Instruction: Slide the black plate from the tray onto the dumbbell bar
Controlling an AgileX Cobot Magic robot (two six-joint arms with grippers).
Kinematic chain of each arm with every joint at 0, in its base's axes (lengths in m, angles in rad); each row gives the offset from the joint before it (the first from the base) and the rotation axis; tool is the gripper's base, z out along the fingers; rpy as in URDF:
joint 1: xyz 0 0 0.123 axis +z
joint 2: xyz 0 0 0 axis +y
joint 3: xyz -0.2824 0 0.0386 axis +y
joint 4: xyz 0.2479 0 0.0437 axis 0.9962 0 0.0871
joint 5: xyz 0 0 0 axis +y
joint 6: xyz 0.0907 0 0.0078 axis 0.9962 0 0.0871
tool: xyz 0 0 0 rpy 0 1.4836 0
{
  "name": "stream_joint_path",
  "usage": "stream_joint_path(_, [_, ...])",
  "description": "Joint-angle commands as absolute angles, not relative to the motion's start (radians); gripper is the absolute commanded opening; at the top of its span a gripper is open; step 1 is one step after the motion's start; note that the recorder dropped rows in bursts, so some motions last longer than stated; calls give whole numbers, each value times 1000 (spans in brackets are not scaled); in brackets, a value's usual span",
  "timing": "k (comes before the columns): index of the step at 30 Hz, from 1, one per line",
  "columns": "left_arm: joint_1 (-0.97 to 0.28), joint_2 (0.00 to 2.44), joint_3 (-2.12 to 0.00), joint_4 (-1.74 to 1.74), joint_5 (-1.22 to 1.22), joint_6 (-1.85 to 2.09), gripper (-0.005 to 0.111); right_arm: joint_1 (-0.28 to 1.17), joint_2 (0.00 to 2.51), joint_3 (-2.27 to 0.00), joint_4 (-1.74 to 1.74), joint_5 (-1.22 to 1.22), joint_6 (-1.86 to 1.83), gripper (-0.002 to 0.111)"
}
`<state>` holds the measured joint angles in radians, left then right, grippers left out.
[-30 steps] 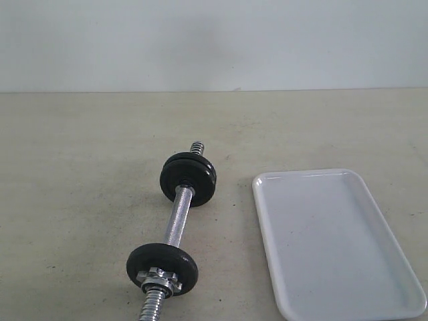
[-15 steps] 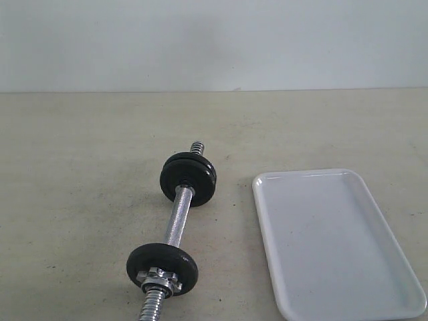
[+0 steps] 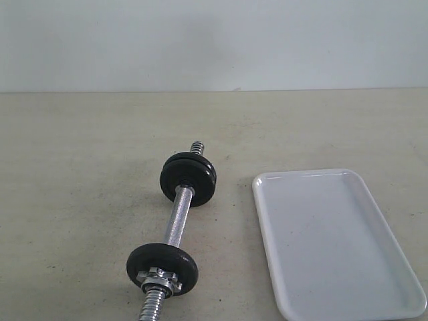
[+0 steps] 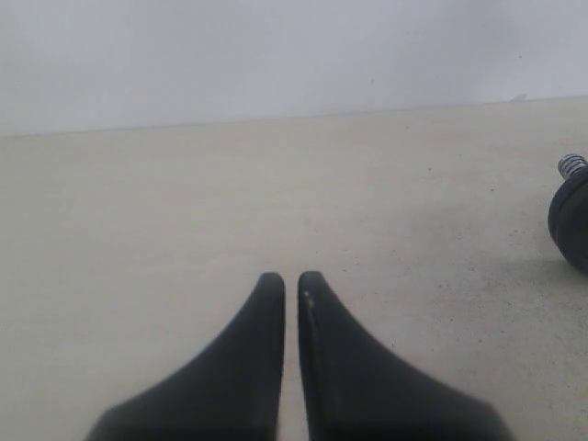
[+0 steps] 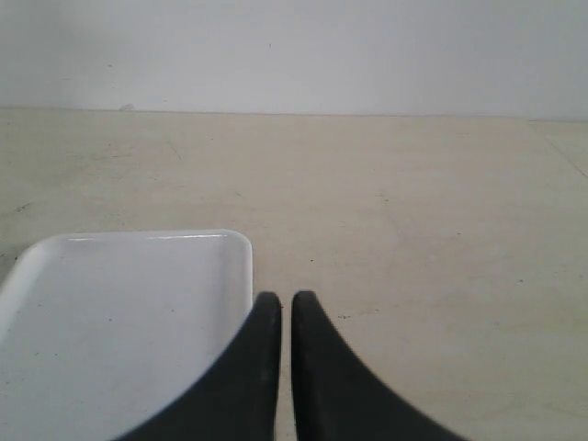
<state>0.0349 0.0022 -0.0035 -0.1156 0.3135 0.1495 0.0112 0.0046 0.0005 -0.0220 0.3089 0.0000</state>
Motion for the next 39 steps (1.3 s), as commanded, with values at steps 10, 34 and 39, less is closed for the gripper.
stream_joint_path(10, [30, 0, 0, -123, 314, 157, 4, 6, 0, 0, -28, 300, 0, 3])
stream_joint_path(34, [30, 0, 0, -123, 314, 157, 4, 6, 0, 0, -28, 300, 0, 3])
stream_joint_path(39, [30, 0, 0, -123, 314, 157, 4, 6, 0, 0, -11, 297, 0, 3])
